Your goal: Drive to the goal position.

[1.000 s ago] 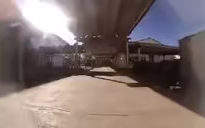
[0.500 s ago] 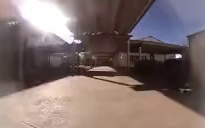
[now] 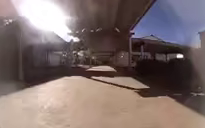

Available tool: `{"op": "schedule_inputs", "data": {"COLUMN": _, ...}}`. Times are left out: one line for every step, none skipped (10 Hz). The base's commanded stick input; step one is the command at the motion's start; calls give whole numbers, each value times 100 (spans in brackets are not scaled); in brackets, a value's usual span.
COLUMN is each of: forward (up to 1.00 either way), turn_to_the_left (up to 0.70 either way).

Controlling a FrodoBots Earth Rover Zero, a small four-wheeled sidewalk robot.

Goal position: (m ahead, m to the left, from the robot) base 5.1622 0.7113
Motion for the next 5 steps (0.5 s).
{"op": "schedule_inputs", "data": {"forward": 100, "turn_to_the_left": 1}}
{"op": "schedule_inputs", "data": {"forward": 100, "turn_to_the_left": 1}}
{"op": "schedule_inputs", "data": {"forward": 100, "turn_to_the_left": 1}}
{"op": "schedule_inputs", "data": {"forward": 100, "turn_to_the_left": 1}}
{"op": "schedule_inputs", "data": {"forward": 100, "turn_to_the_left": 1}}
